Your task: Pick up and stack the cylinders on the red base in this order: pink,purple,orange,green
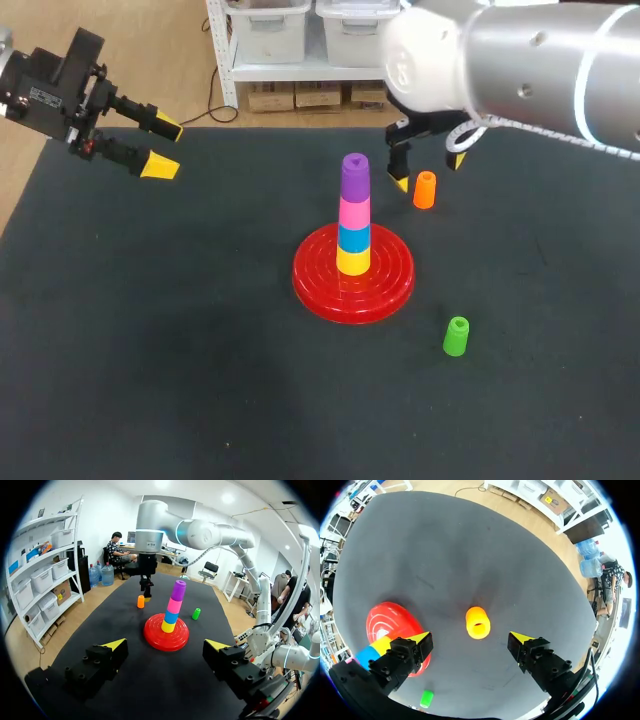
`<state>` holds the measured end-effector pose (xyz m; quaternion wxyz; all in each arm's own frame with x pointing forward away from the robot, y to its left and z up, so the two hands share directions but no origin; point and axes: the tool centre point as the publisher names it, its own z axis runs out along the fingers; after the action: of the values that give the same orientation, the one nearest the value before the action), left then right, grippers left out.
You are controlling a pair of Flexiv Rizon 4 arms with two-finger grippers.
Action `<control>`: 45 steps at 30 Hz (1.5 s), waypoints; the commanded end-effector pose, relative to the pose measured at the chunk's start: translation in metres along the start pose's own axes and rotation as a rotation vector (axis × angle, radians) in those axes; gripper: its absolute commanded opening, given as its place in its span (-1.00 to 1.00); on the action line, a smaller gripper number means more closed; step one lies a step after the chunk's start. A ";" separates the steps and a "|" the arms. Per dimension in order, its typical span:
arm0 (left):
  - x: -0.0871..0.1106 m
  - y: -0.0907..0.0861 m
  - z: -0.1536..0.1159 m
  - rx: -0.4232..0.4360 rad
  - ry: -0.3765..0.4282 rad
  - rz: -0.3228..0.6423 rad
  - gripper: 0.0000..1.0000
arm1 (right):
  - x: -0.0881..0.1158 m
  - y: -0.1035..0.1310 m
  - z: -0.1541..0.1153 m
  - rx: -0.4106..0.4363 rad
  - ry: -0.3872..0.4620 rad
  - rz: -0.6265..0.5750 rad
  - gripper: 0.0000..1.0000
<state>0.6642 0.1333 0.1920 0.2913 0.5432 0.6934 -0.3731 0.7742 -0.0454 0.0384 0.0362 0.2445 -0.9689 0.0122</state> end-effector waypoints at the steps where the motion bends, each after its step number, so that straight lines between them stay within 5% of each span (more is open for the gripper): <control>1: 0.001 0.000 0.000 -0.002 -0.004 0.003 1.00 | -0.005 -0.005 0.007 -0.009 0.012 0.012 1.00; 4: 0.001 0.000 0.000 -0.002 -0.004 0.003 1.00 | -0.004 -0.009 0.010 -0.017 0.019 0.025 0.98; 8: 0.001 0.000 0.000 -0.002 -0.004 0.003 1.00 | -0.004 -0.011 0.012 -0.030 0.019 0.034 0.46; 22: 0.001 0.000 0.000 -0.002 -0.004 0.003 1.00 | 0.002 -0.007 0.015 -0.036 0.013 0.019 0.01; 36: 0.001 0.000 0.000 -0.002 -0.004 0.003 1.00 | 0.005 -0.006 0.018 -0.037 0.018 0.022 -0.05; 37: 0.001 0.000 0.000 -0.002 -0.004 0.003 1.00 | 0.005 -0.006 0.018 -0.037 0.019 0.022 -0.10; 38: 0.001 0.000 0.000 -0.002 -0.004 0.003 1.00 | 0.005 -0.006 0.018 -0.040 0.023 0.024 -0.41; 39: 0.001 0.000 0.000 -0.002 -0.004 0.003 1.00 | 0.005 -0.006 0.018 -0.036 0.026 0.032 -0.95; 45: 0.001 0.000 0.000 -0.002 -0.004 0.003 1.00 | 0.003 -0.011 -0.019 -0.025 0.017 0.060 -1.00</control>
<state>0.6642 0.1333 0.1920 0.2913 0.5432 0.6935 -0.3730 0.7813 -0.0544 0.0345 0.0480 0.2163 -0.9751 0.0033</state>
